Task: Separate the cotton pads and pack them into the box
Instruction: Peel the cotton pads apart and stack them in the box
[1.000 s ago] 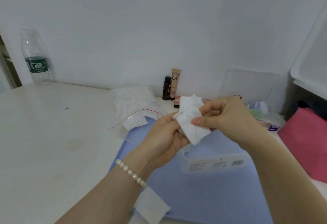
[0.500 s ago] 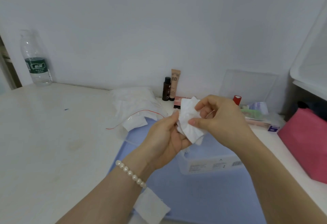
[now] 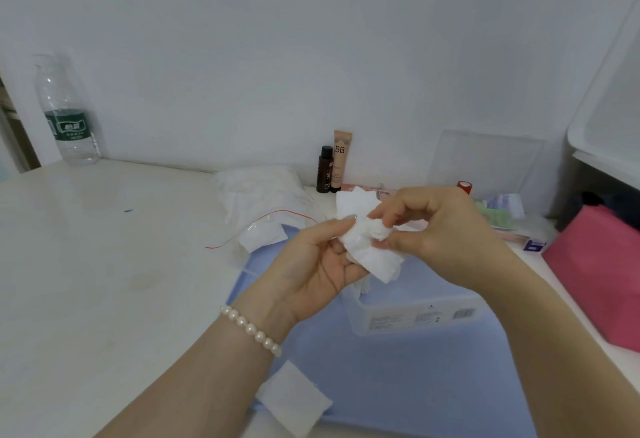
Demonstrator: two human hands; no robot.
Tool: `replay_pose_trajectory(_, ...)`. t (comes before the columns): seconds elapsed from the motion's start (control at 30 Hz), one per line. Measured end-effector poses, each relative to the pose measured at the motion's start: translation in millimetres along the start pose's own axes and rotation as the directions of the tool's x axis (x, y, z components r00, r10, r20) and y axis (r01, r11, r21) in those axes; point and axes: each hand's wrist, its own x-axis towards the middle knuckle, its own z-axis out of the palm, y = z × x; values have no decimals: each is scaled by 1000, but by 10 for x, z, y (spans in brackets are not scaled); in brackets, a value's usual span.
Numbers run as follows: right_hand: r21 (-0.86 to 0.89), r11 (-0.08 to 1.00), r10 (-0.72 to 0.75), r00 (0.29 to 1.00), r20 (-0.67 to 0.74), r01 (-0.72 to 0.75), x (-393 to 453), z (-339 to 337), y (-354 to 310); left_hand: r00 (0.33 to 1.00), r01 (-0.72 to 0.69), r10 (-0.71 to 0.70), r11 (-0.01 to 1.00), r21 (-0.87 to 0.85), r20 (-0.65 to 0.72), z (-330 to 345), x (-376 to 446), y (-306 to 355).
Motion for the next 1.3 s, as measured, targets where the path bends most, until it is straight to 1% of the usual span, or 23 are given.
replay_pose_trajectory(0.23, 244, 969, -36, 999, -24, 41, 26, 0, 113, 999, 13, -15, 998, -63, -39, 4, 11, -4)
replay_pose_trajectory(0.33, 325, 944, -45, 998, -36, 54, 48, -3, 158, 999, -2, -1, 997, -78, -34, 3, 9, 12)
replay_pose_trajectory(0.4, 357, 932, -38, 997, -68, 60, 64, 16, 179, 1000, -22, 22, 997, -80, -3, 20, -6, 10)
replay_pose_trajectory(0.47, 352, 933, -34, 992, -123, 76, 85, 38, 193, 997, -47, 51, 996, -71, 53, 39, -25, 1)
replay_pose_trajectory(0.53, 285, 953, -61, 984, -170, 108, 101, 60, 196, 994, -62, 67, 996, -58, 91, 42, -29, 2)
replay_pose_trajectory(0.63, 241, 959, -104, 977, -189, 149, 100, 77, 206, 998, -49, 53, 996, -78, 47, 28, -10, 5)
replay_pose_trajectory(0.7, 258, 948, -142, 974, -176, 184, 92, 82, 207, 999, -46, 47, 995, -87, 9, 24, -8, 13)
replay_pose_trajectory(0.77, 300, 934, -149, 975, -164, 194, 86, 85, 220, 999, -43, 43, 995, -93, -10, 29, -13, 18)
replay_pose_trajectory(0.87, 413, 902, -71, 986, -148, 127, 81, 44, 205, 998, -49, 47, 995, -91, -29, 37, -21, 27)
replay_pose_trajectory(0.93, 495, 867, -8, 995, -101, 57, 83, 10, 215, 999, -52, 50, 995, -80, -20, 39, -21, 28)
replay_pose_trajectory(1.0, 531, 847, 29, 998, -56, 5, 88, -19, 236, 998, -49, 47, 996, -74, -30, 36, -20, 25)
replay_pose_trajectory(1.13, 545, 831, 131, 991, 4, -112, 105, -29, 275, 995, -61, 54, 995, -79, -86, 22, 0, 10)
replay_pose_trajectory(1.2, 557, 817, 177, 984, 1, -148, 114, -13, 291, 992, -69, 60, 994, -79, -110, 14, 11, -1)
replay_pose_trajectory(1.3, 521, 827, 255, 967, -17, -209, 122, 2, 293, 992, -17, 6, 996, -86, -128, 10, 21, -21)
